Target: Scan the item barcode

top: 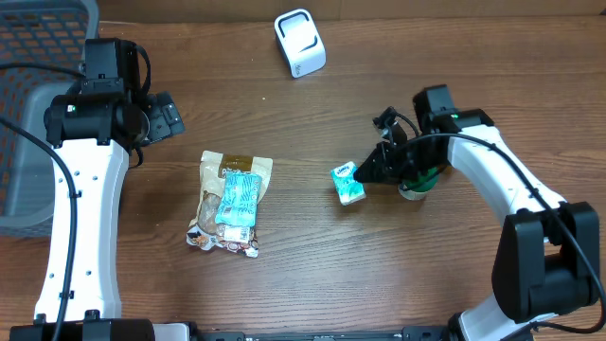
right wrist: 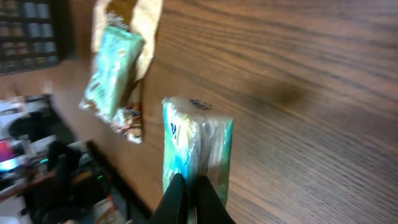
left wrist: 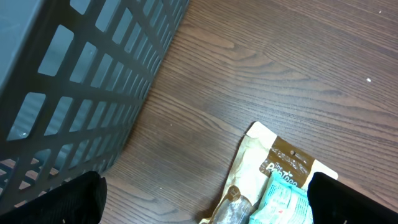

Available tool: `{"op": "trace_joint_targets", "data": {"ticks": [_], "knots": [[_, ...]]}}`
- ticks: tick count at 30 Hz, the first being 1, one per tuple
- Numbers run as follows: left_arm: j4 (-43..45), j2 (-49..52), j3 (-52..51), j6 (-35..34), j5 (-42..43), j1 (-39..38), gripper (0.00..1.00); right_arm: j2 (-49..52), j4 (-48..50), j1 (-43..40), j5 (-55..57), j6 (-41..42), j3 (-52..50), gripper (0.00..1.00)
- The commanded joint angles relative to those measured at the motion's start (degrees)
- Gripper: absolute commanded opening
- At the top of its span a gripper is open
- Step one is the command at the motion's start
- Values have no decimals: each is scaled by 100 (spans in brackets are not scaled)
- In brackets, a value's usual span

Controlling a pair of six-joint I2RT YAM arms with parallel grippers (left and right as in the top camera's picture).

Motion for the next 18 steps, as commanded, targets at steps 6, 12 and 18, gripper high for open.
{"op": "trace_joint_targets", "data": {"ticks": [6, 12, 18], "knots": [[20, -28, 52, 70, -76, 11, 100, -116, -542, 1029, 2358, 918, 1582, 4], [20, -28, 52, 70, -76, 11, 99, -116, -1141, 1497, 3731, 1069, 2874, 4], [20, -28, 52, 70, -76, 11, 100, -116, -1801, 1611, 4315, 1069, 4269, 4]]}}
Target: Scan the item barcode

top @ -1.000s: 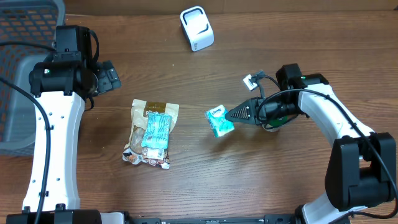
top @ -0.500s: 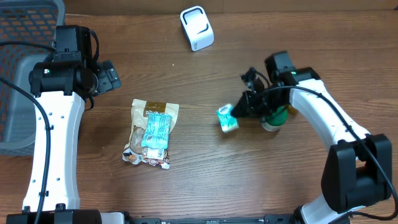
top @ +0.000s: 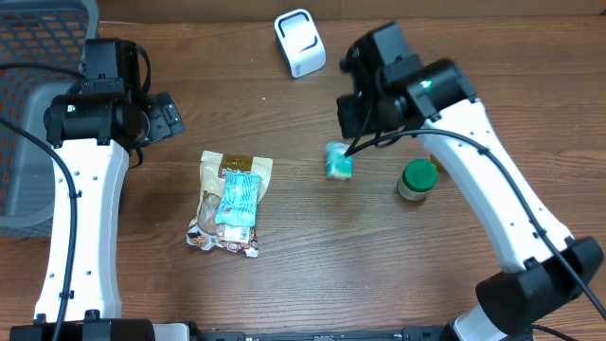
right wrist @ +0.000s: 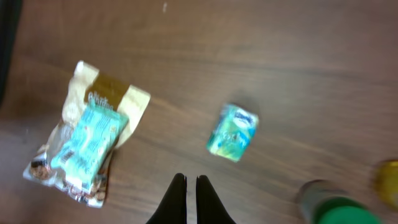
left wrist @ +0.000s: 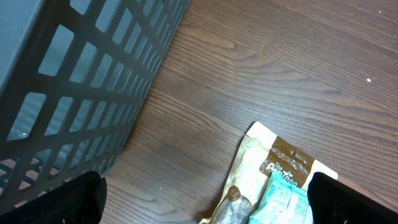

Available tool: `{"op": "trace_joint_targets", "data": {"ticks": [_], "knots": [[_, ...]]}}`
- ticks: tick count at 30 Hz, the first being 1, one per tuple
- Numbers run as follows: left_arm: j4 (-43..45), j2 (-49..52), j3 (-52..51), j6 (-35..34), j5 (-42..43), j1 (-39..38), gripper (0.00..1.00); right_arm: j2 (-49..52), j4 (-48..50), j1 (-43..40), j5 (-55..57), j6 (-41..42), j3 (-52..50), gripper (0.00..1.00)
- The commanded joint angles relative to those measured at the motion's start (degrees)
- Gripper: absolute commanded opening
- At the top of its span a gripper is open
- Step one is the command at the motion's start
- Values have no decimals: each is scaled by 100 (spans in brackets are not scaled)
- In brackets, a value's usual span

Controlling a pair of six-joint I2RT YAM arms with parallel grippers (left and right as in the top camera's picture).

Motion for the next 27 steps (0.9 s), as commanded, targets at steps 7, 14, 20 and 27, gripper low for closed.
{"op": "trace_joint_targets", "data": {"ticks": [7, 14, 20, 27], "knots": [[20, -31, 52, 70, -76, 11, 100, -81, -546, 28, 691, 151, 898, 26], [20, -31, 52, 70, -76, 11, 100, 129, -422, 7, 684, 1738, -22, 36], [20, -31, 52, 70, -76, 11, 99, 133, 597, 7, 671, 2546, -1318, 37], [20, -31, 52, 70, -76, 11, 99, 133, 2179, -28, 693, 3364, -2664, 49]]}}
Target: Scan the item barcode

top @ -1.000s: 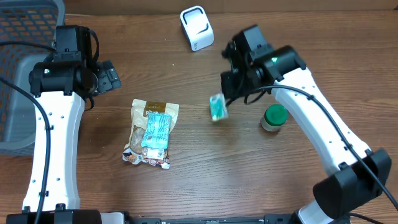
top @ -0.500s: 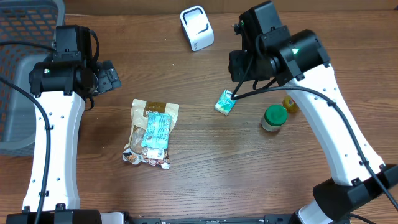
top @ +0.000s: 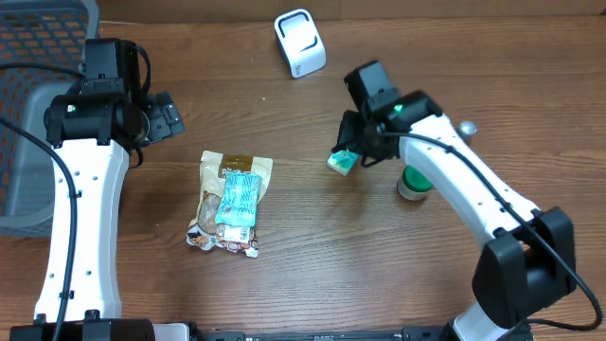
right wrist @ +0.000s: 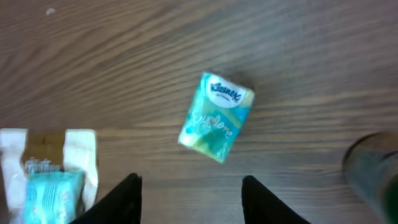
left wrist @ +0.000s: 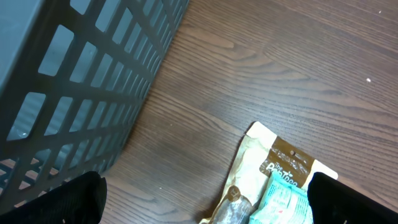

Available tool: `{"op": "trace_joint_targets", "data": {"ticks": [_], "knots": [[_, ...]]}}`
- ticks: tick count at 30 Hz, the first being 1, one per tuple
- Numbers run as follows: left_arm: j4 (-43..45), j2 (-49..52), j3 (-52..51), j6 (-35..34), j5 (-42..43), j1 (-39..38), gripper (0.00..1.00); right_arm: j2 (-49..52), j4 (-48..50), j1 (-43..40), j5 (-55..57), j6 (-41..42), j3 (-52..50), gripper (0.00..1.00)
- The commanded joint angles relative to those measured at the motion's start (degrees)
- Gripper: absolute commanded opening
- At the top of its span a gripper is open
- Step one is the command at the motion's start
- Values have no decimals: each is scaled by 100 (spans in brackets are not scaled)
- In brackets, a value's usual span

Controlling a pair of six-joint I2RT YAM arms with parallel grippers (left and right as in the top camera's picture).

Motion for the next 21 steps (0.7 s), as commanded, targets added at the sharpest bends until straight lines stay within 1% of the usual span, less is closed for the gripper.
{"op": "trace_joint_targets", "data": {"ticks": [1, 4, 11, 16, 19, 21], "knots": [[20, -31, 52, 70, -76, 11, 99, -22, 551, -50, 101, 796, -551, 49], [20, -31, 52, 70, -76, 9, 100, -22, 994, -118, 101, 1115, -903, 48], [20, -31, 52, 70, -76, 11, 100, -2, 1843, -138, 109, 1554, -1561, 46], [20, -31, 52, 70, -76, 11, 99, 0, 2048, -140, 339, 1934, -1727, 46], [20, -31, 52, 70, -76, 11, 99, 4, 2107, -138, 352, 1941, -1735, 42], [20, -31, 52, 70, -76, 11, 100, 17, 2109, -138, 358, 2011, -1735, 42]]}}
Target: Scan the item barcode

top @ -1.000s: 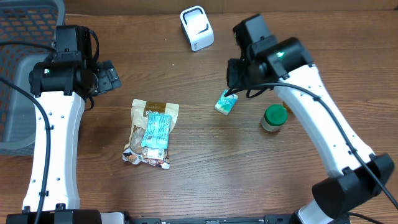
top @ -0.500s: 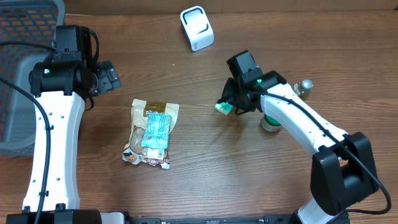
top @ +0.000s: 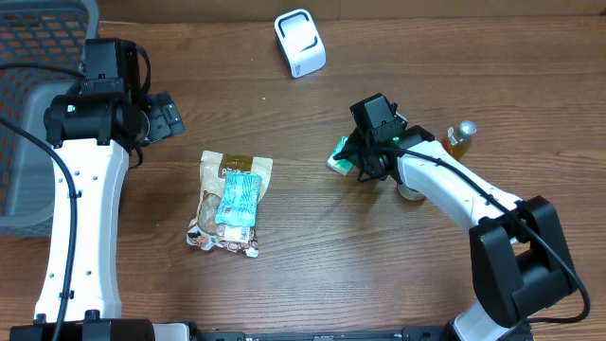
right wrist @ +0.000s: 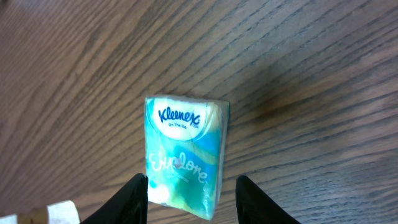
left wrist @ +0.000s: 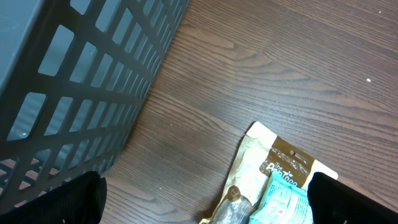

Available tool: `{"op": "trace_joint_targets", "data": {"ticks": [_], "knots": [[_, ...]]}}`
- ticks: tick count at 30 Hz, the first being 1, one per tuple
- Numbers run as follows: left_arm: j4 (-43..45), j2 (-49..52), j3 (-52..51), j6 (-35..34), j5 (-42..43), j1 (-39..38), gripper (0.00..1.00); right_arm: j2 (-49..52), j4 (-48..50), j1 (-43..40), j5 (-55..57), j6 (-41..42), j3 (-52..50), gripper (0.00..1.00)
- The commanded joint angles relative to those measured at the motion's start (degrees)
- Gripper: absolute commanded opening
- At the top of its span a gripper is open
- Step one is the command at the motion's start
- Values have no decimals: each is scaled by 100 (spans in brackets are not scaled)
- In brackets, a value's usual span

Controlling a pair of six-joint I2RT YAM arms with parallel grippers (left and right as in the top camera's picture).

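Observation:
A teal Kleenex tissue pack (right wrist: 183, 152) lies flat on the wooden table, logo side up, and also shows under the arm as the pack (top: 338, 158). My right gripper (right wrist: 193, 199) is open and low over it, one finger (right wrist: 133, 198) on each side, with small gaps to the pack. No barcode shows. The white scanner (top: 300, 43) stands at the back of the table. My left gripper (left wrist: 205, 205) hangs open above the table near the basket, holding nothing.
A snack bag with a teal packet on it (top: 230, 201) lies left of centre. A green-lidded jar (top: 411, 186) and a small bottle (top: 460, 136) stand just right of the right arm. A grey basket (top: 33, 66) fills the back left corner.
My right gripper has come down from above the tissue pack, and its open fingers now stand on either side of it. The pack and the left arm have not moved.
My right gripper was shut with its tips at the pack, next to the jar. Then it was shut and high up, with the pack lying farther back toward the scanner. Later it was open above the pack, and now straddles it.

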Motion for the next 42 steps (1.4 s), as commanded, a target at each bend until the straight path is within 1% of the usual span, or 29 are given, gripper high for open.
{"op": "trace_joint_targets", "data": {"ticks": [1, 13, 18, 22, 26, 28, 30, 32, 34, 36, 38, 42], "knots": [[20, -31, 52, 70, -76, 11, 100, 28, 44, -15, 149, 229, -35, 41], [20, -31, 52, 70, -76, 11, 100, 490, 219, -9, 15, 278, -37, 42], [20, -31, 52, 70, -76, 9, 100, 776, 319, -4, -55, 424, -37, 41], [20, -31, 52, 70, -76, 11, 100, 1023, 472, -4, -133, 422, -42, 37], [20, -31, 52, 70, -76, 11, 100, 1115, 431, -4, -133, 417, -42, 22], [20, -31, 52, 70, -76, 11, 100, 1093, 417, -4, -151, 413, -39, 10], [20, -31, 52, 70, -76, 11, 100, 1062, 417, -20, -225, 328, -37, 5], [20, -31, 52, 70, -76, 11, 100, 1001, 332, -59, -225, 304, -20, 4], [20, -31, 52, 70, -76, 11, 100, 872, 221, -114, -385, -199, 33, 4], [20, -31, 52, 70, -76, 11, 99, 671, 199, -195, -876, -870, 87, 4], [20, -31, 52, 70, -76, 11, 100, 306, 262, -339, -1823, -1547, 118, 4], [20, -31, 52, 70, -76, 11, 100, -240, 417, -699, -3399, -2535, 118, 4]]}}
